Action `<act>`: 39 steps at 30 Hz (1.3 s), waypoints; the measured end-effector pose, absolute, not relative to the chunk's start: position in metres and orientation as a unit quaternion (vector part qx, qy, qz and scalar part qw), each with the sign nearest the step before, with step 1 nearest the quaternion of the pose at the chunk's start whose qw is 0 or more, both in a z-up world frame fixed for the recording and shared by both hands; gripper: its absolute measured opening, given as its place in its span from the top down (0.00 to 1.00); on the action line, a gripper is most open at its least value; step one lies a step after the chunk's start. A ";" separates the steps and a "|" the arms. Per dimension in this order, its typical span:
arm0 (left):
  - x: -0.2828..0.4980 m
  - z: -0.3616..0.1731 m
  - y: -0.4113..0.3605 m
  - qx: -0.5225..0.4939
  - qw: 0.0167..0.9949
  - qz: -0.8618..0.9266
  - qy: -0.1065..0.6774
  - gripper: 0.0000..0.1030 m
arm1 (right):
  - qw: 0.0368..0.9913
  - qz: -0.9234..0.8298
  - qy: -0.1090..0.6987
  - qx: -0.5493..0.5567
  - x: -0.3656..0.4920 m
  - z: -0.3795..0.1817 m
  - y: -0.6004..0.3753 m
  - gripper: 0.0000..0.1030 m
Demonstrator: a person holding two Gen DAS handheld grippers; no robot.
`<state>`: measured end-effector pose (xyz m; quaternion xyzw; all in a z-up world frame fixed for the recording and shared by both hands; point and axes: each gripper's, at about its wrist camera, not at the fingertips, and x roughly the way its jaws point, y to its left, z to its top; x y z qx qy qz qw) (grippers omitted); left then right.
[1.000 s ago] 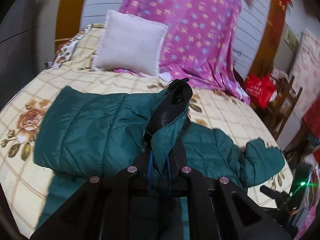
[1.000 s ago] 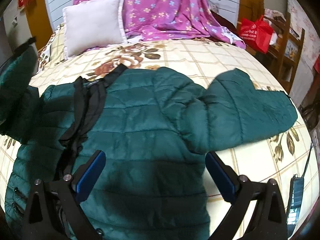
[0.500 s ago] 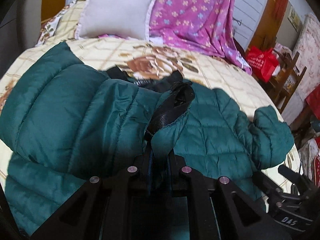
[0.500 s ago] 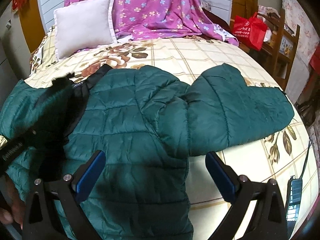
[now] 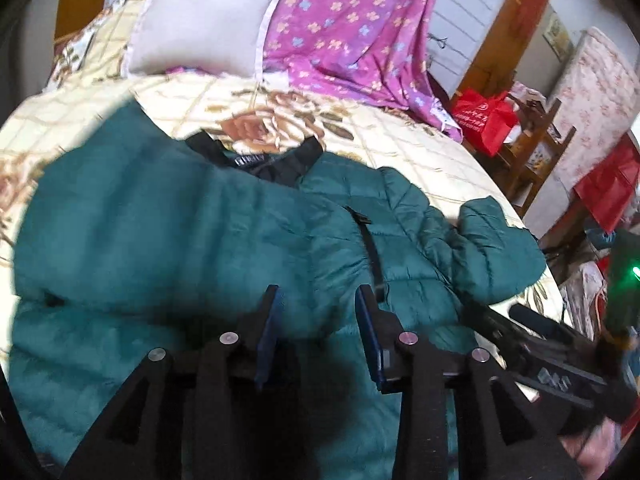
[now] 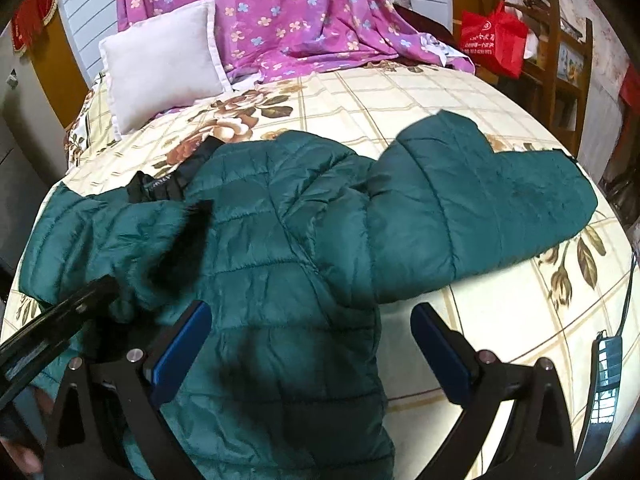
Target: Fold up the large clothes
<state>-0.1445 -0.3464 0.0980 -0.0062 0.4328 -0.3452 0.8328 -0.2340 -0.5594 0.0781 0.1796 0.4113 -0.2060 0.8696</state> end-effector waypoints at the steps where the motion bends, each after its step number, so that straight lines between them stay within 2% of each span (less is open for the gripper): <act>1: -0.145 0.102 -0.341 -0.004 0.835 -0.343 0.430 0.83 | 0.871 -0.198 0.411 0.181 -0.232 0.080 -0.557 0.02; 7: -0.135 0.126 -0.277 0.002 0.870 -0.276 0.408 0.83 | 0.876 -0.157 0.417 0.183 -0.208 0.080 -0.538 0.02; 14: -0.098 0.108 -0.213 -0.008 0.897 -0.172 0.407 0.83 | 0.870 -0.125 0.436 0.192 -0.159 0.058 -0.528 0.03; 16: -0.087 0.097 -0.198 -0.023 0.895 -0.154 0.419 0.83 | 0.867 -0.107 0.444 0.198 -0.147 0.048 -0.525 0.11; 18: -0.081 0.089 -0.190 -0.033 0.892 -0.140 0.428 0.83 | 0.859 -0.087 0.456 0.218 -0.136 0.037 -0.524 0.40; 19: -0.080 0.087 -0.186 -0.037 0.891 -0.136 0.431 0.83 | 0.857 -0.083 0.456 0.224 -0.134 0.033 -0.524 0.45; 20: -0.078 0.085 -0.184 -0.042 0.891 -0.133 0.432 0.83 | 0.860 -0.082 0.451 0.225 -0.133 0.032 -0.524 0.54; 21: -0.075 0.084 -0.183 -0.045 0.892 -0.130 0.431 0.83 | 0.865 -0.081 0.443 0.221 -0.134 0.033 -0.523 0.67; 23: -0.072 0.082 -0.181 -0.048 0.893 -0.125 0.430 0.83 | 0.875 -0.080 0.432 0.202 -0.136 0.040 -0.520 0.79; 27: -0.063 0.076 -0.182 -0.050 0.891 -0.118 0.435 0.83 | 0.903 -0.099 0.388 0.155 -0.150 0.069 -0.525 0.82; 31: -0.056 0.067 -0.187 -0.046 0.888 -0.111 0.444 0.83 | 0.907 -0.118 0.380 0.142 -0.157 0.079 -0.543 0.83; 37: -0.052 0.054 -0.193 -0.042 0.881 -0.105 0.459 0.83 | 0.885 -0.149 0.424 0.126 -0.147 0.048 -0.553 0.84; 39: -0.052 0.055 -0.193 -0.041 0.884 -0.107 0.454 0.83 | 0.878 -0.155 0.432 0.136 -0.147 0.042 -0.556 0.82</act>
